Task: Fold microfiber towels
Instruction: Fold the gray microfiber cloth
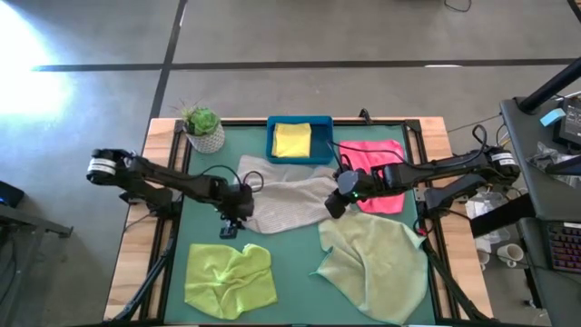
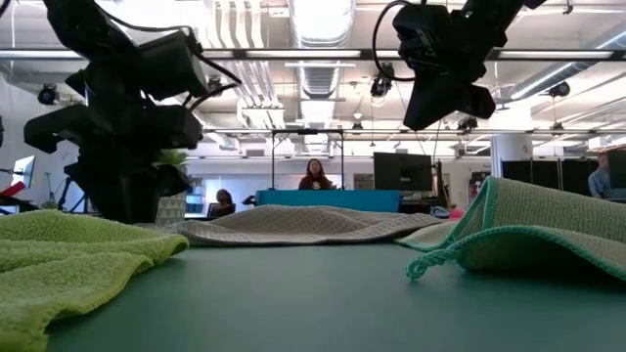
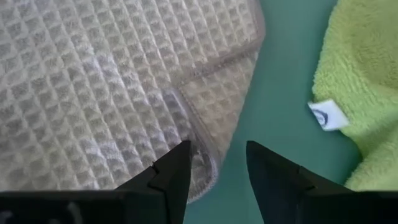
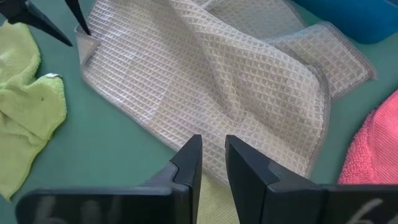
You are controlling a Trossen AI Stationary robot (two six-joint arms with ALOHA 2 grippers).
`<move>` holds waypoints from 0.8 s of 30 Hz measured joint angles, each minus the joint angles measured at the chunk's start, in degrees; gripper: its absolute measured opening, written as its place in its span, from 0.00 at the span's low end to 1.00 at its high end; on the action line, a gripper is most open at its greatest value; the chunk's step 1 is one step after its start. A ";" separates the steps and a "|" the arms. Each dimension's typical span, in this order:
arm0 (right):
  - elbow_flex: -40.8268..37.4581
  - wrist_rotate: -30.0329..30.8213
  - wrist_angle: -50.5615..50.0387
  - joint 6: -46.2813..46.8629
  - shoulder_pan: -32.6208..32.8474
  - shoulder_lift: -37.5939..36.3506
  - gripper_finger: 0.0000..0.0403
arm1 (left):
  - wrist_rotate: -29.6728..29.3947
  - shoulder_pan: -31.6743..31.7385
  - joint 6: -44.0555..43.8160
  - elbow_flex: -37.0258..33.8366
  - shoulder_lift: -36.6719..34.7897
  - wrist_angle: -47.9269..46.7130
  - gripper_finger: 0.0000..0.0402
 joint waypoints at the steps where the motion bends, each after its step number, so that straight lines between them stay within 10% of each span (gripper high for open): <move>1: -0.08 0.00 -0.05 0.00 0.00 0.00 0.16 | 0.10 -0.19 -0.61 0.13 0.39 0.42 0.35; 24: -1.00 -0.22 0.01 0.15 0.37 0.00 0.16 | 0.33 -1.61 -3.83 1.75 2.78 4.78 0.35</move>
